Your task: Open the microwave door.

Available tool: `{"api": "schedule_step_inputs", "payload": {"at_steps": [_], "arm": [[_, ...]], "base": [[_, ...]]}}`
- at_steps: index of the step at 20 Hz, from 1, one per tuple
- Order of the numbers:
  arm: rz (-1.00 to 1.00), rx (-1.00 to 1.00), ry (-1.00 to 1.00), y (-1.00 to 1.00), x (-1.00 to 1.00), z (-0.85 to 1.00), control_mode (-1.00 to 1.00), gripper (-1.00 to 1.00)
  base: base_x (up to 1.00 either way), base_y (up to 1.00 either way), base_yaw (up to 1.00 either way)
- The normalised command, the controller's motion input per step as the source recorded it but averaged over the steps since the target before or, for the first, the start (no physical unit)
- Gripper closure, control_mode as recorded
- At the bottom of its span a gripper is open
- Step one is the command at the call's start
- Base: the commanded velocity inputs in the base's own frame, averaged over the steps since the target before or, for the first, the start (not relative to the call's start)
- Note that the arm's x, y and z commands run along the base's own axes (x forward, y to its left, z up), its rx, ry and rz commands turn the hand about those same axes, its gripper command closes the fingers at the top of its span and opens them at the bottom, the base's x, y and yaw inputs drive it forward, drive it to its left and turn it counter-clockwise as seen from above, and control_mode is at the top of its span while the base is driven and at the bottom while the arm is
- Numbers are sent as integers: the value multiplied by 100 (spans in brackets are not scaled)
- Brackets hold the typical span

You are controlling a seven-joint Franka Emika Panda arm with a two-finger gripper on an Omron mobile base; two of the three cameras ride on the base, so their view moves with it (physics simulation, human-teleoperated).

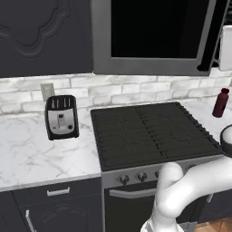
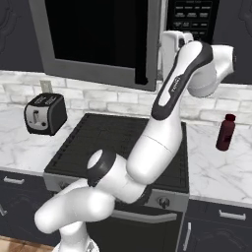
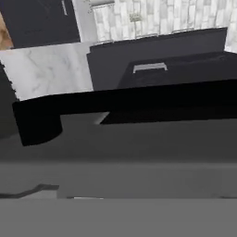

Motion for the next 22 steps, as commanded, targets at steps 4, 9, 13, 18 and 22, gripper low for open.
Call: {"api": "schedule_step_inputs", "payload": {"at_steps": [4, 9, 13, 18, 22], "arm": [[25, -20, -6, 100, -65, 0, -100, -100], [37, -11, -1, 93, -92, 0, -100, -100], [44, 0, 0, 80, -89, 0, -100, -100], [46, 0, 0, 100, -73, -3, -100, -100], [43, 0, 0, 99, -80, -11, -100, -100]], "base": [[0, 0, 0], [0, 0, 0], [0, 0, 0], [0, 0, 0], [0, 0, 0]]}}
